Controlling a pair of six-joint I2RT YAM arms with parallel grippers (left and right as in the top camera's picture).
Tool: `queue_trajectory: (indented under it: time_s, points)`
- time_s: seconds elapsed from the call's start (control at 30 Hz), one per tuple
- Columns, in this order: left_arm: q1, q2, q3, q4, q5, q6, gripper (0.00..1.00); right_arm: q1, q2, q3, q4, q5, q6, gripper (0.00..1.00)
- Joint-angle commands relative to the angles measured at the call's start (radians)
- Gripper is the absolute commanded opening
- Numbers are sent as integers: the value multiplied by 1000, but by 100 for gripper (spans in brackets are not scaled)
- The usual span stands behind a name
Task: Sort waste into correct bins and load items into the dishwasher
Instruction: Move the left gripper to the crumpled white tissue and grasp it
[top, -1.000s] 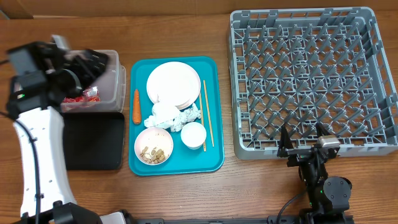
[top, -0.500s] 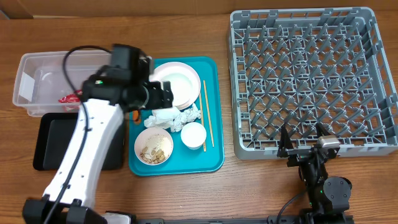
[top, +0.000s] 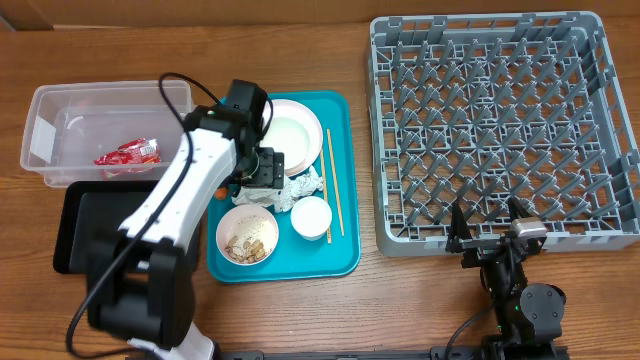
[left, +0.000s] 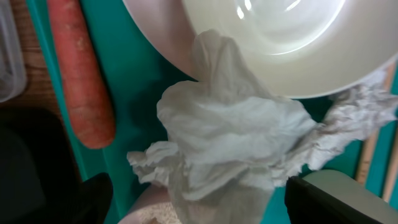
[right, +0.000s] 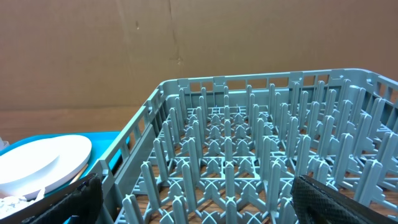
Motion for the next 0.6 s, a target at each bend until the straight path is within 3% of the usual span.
queue_trajectory:
  time_s: [0.0, 0.23, 0.3, 0.33, 0.4, 0.43, 0.57]
  points:
    - [-1, 59, 4, -1, 1, 3, 90, -2, -10, -11, 6, 3, -2, 100]
    - [-1, 105, 4, 26, 6, 4, 85, -2, -10, -11, 6, 3, -2, 100]
    - [-1, 105, 4, 25, 6, 4, 73, -2, -10, -11, 6, 3, -2, 100]
    - [-1, 105, 4, 24, 6, 4, 59, -2, -10, -11, 6, 3, -2, 100]
    - [-1, 105, 4, 24, 6, 4, 15, -2, -10, -11, 6, 3, -2, 100]
    - [-1, 105, 4, 24, 5, 4, 4, -2, -10, -11, 6, 3, -2, 100]
    - [-1, 104, 5, 21, -2, 4, 4, -2, -10, -11, 6, 3, -2, 100]
